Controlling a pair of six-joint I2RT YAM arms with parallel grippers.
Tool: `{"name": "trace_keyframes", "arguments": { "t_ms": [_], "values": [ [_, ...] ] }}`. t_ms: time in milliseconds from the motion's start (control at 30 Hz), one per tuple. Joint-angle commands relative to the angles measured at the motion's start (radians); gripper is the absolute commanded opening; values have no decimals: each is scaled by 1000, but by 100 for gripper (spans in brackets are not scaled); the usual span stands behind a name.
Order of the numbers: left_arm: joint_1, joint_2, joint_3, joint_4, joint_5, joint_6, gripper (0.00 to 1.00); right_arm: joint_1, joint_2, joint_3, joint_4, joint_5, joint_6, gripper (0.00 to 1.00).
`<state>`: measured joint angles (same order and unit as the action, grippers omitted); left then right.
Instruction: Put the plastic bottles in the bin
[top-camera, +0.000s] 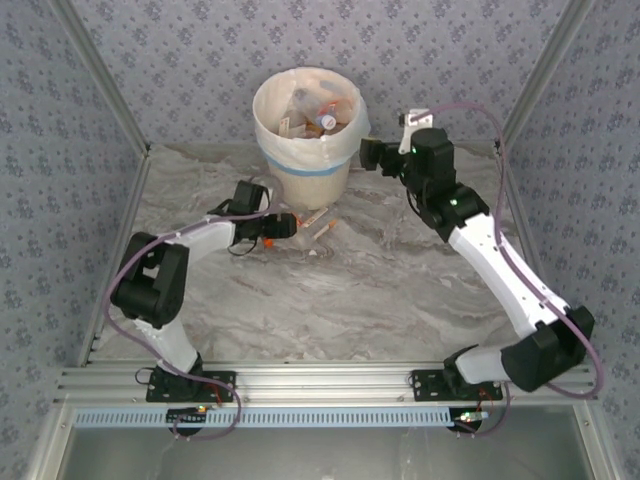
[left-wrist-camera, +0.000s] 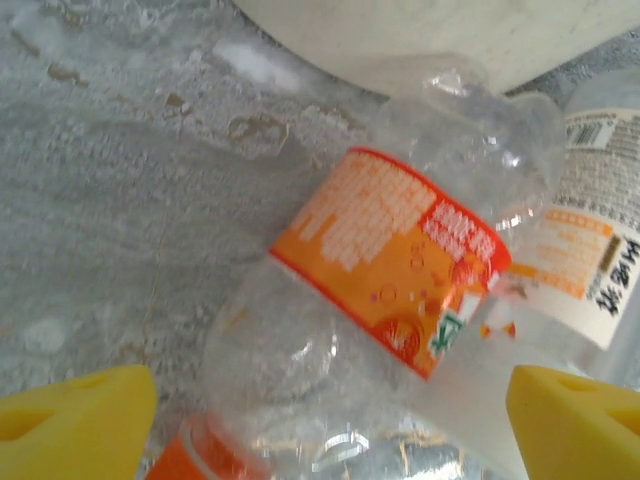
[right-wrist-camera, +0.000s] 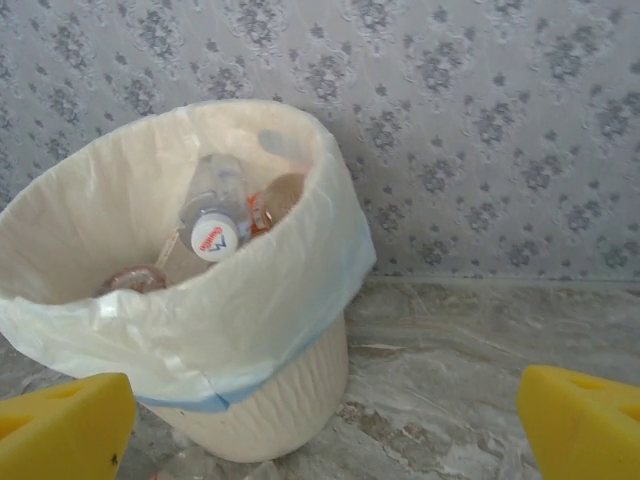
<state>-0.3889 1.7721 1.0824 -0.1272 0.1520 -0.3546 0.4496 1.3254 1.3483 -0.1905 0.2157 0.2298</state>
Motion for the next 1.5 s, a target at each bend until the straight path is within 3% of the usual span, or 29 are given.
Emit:
{"name": "trace_keyframes", "arguments": {
  "t_ms": [0,267,467,600,1100,1233,1467],
  "values": [
    [-7,45,67,4,-20,47,88,-10,-86,-66,42,70,57,100],
    [-37,171,168,-87,-47,114,82,-22,-164,-135,5,116,71,100],
    [-76,192,167,-98,-92,129,83,-25,-166,-147,15,114,83,100],
    [-79,166,127,-80,-103,117,71,-27,-158,-180,17,108,92,100],
    [-79,-199,-115,-8,-177,39,44,-27,-152,-233,53,58,159,100],
    [-78,-340,-149,-26,-231,27,42,-26,-149,-249,99,7,158,100],
    [-73,-534,-44,-97,-299,0,42,-15,-121,-258,169,-113,123,100]
  ]
}}
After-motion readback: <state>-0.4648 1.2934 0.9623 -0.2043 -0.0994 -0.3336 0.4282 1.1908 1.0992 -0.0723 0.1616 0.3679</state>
